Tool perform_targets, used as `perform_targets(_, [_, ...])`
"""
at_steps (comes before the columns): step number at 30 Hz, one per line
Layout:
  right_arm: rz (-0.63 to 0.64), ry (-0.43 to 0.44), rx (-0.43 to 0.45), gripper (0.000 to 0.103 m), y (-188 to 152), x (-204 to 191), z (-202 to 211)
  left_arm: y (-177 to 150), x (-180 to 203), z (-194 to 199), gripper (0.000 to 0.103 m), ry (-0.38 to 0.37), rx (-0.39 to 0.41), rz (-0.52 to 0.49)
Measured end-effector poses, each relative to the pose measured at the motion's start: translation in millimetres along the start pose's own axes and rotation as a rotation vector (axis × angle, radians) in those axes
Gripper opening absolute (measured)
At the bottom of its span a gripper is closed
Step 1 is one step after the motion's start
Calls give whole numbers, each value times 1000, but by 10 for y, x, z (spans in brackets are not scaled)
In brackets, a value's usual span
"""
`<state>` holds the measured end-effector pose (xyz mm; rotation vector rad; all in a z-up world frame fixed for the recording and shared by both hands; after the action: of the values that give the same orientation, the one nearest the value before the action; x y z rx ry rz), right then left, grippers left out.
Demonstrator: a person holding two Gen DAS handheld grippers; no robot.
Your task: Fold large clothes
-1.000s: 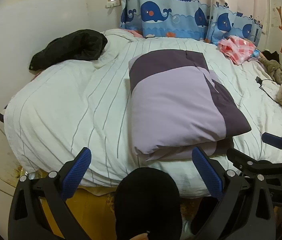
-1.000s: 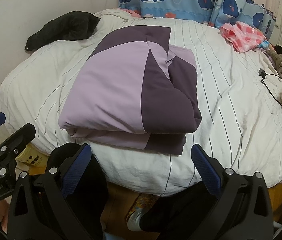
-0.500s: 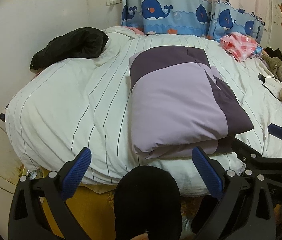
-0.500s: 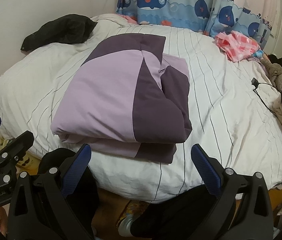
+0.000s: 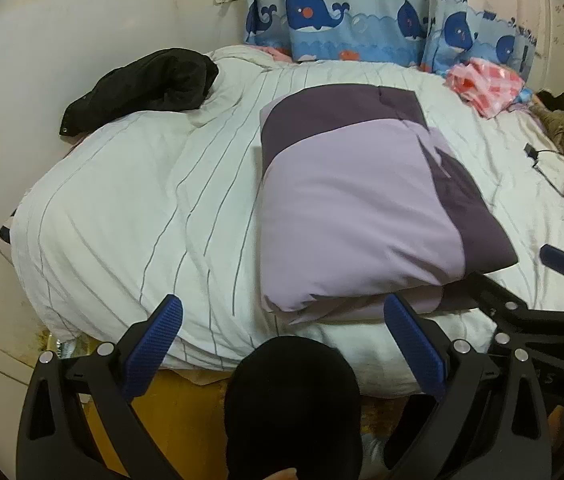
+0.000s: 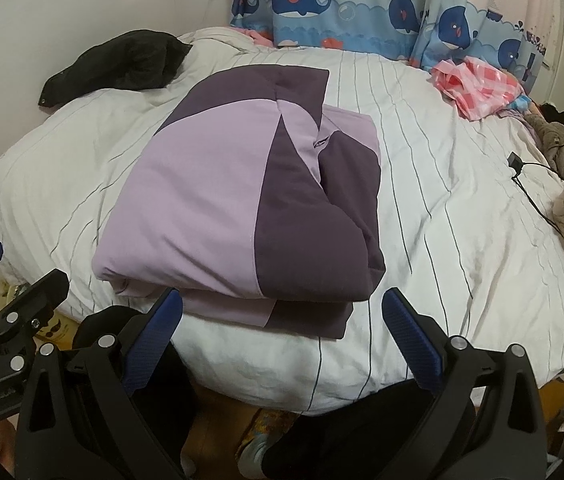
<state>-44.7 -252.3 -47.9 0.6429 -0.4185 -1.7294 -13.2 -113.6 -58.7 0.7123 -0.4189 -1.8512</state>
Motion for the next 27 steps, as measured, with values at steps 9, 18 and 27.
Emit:
perform_targets(9, [-2, 3, -6, 96, 130, 28, -117, 75, -6, -71, 97, -2, -7, 4])
perform_targets(18, [-7, 3, -12, 96, 214, 33, -201, 169, -38, -156, 97, -26, -18, 22])
perform_targets(27, [-10, 4, -22, 96, 232, 38, -266, 201, -12, -239, 97, -41, -39, 15])
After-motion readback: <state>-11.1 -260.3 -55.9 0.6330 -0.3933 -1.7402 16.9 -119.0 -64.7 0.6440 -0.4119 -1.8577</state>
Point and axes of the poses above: each gripper's, at about its wrist camera, not at the fingertips, and z roughly against the way its jaws point, x to its right, y to its top, the point moved 7 cm from there along -z, roughly the way its jaws point, and after that the axes turned 15 degrees about -z, right-handed, at the moved point
